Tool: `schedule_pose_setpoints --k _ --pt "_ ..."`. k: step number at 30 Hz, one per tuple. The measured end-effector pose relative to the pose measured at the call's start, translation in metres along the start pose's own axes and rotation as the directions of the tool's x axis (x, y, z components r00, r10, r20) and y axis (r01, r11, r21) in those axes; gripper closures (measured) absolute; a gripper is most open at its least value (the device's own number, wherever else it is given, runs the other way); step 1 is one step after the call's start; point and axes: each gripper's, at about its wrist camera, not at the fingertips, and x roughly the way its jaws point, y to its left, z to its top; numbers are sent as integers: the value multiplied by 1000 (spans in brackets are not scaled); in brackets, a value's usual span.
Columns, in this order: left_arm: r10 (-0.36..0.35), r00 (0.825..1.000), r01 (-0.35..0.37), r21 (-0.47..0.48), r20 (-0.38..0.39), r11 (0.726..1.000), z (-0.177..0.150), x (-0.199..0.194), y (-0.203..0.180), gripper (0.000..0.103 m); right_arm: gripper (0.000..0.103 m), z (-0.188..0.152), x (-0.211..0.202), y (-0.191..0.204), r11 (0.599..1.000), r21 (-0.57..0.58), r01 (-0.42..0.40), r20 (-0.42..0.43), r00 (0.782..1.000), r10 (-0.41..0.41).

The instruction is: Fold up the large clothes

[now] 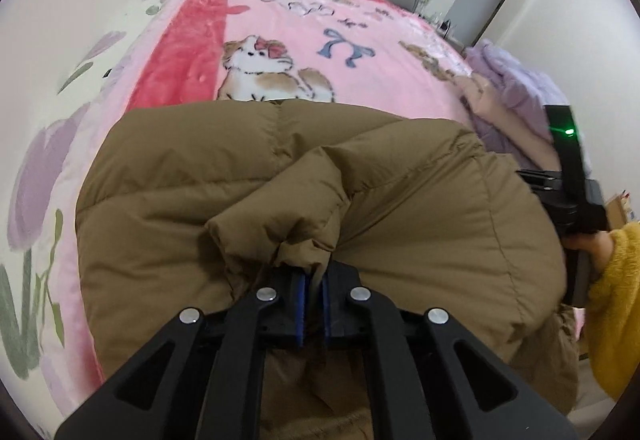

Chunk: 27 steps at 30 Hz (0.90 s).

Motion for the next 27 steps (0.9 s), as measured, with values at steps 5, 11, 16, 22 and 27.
schedule_pose_setpoints --k 5,11,16,22,27 --pt "71 996 -75 74 48 994 -1 -18 -8 91 91 -6 -28 -16 991 84 -107 60 993 102" --pt "196 945 -220 65 261 973 -11 -90 -16 54 44 -60 -120 -30 973 143 -182 366 923 119" --pt "107 938 -178 194 331 965 7 -100 -50 39 44 -105 -139 -29 979 107 -174 393 912 119" --pt "104 993 -114 269 53 956 18 -16 -48 39 43 -112 -95 -12 997 12 -80 250 965 75" --pt "115 993 -101 277 -36 956 25 13 -44 38 36 -106 -60 -15 999 32 -26 156 988 20"
